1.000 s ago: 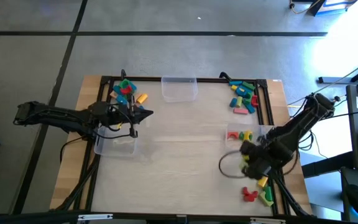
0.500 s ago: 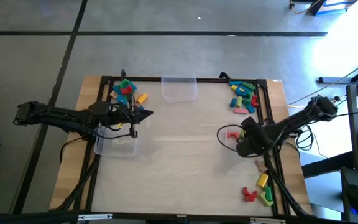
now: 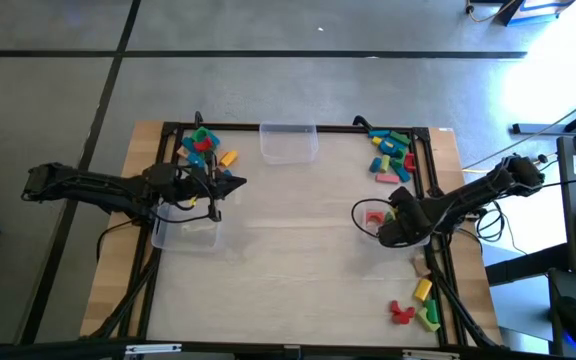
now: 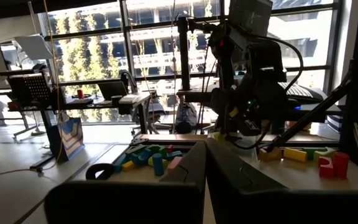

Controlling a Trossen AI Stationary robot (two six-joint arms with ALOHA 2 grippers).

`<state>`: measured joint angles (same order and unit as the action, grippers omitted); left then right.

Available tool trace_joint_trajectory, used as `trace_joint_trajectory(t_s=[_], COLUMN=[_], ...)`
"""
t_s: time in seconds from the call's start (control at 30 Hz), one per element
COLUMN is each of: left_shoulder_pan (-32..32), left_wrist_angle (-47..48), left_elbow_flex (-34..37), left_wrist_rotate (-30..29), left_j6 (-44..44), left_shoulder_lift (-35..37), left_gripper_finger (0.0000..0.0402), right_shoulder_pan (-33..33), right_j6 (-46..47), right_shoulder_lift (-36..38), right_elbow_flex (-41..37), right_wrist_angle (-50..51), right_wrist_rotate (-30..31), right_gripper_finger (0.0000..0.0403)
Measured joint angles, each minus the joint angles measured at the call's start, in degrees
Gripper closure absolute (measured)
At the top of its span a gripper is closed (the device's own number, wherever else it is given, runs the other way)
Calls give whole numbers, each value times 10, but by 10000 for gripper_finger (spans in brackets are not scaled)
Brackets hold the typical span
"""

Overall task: Sort blocks by size
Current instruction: Put the light green arch block into the bottom right transparent bin, then put the blue arch block into the bottom right transparent bin

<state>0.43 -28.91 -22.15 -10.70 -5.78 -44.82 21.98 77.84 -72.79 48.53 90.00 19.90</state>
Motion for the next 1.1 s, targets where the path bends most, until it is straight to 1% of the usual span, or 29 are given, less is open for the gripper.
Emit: trace_joint_trajectory(t_s=[0.13,0.27,0.33,0.43,0.57,0.67,0.9,1.1], left_shoulder_pan=[0,0,0,0,0,0,0,0], left_wrist_angle=[0,0,-2,-4,-4,-3,-3,-2], left_elbow_flex=[0,0,0,0,0,0,0,0], left_wrist_rotate=[0,0,0,0,0,0,0,0], left_j6=[0,0,-2,-2,-2,-2,-8,-9], left_shoulder_lift=[0,0,0,0,0,0,0,0], left_gripper_finger=[398,398,398,398,398,398,398,398], right_shoulder_pan=[-1,-19,-34,-68,-138,-203,-363,-477], right_j6=[-3,-18,-42,-75,-128,-175,-348,-479], right_shoulder_lift=[0,0,0,0,0,0,-2,-3], right_elbow_flex=[4,30,51,82,114,121,121,121], right_wrist_angle=[0,0,0,0,-2,-22,-137,-257], right_wrist_rotate=[0,1,17,61,128,152,152,141], right_gripper_finger=[228,194,183,175,174,175,176,176])
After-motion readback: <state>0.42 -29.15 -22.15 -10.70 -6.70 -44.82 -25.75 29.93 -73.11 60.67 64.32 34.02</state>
